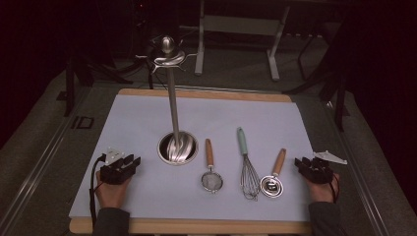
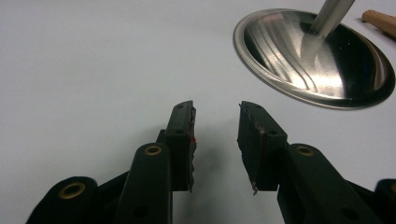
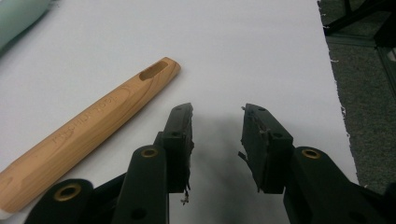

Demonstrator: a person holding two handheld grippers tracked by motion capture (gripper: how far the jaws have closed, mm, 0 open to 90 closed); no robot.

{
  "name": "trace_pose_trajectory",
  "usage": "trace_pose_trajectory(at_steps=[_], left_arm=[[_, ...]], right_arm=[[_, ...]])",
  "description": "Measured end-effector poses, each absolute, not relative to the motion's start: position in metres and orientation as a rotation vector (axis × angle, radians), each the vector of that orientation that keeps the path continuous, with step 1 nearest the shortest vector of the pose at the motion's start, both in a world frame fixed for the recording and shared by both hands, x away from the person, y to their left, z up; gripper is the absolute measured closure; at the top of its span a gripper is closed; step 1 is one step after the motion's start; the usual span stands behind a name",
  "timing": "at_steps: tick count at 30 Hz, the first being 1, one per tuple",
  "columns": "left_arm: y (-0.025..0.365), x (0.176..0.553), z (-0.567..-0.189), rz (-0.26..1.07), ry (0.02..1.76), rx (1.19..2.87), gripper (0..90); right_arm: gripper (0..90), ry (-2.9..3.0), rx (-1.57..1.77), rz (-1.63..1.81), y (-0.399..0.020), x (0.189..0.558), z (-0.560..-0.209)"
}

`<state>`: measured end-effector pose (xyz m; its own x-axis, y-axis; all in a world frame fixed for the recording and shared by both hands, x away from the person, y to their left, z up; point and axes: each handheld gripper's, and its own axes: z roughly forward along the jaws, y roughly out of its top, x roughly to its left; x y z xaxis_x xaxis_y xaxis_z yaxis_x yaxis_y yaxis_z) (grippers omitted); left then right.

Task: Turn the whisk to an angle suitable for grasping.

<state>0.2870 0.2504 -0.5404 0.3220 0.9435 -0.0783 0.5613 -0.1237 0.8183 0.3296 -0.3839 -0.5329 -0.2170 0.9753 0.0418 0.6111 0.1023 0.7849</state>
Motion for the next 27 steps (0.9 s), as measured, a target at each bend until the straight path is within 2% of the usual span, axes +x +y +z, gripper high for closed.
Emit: trace_pose_trajectory(at_steps=[17,27], left_arm=[[0.249,0.287,-0.541,0.616,1.34,1.81,66.2],[0.248,0.288,-0.541,0.621,1.338,1.821,66.2]], right_arm=[[63.5,1.968,1.515,0.981,-0.354,0.332,-0.522],[64.1,2.038,1.47,1.047,-0.336,0.337,-0.503]])
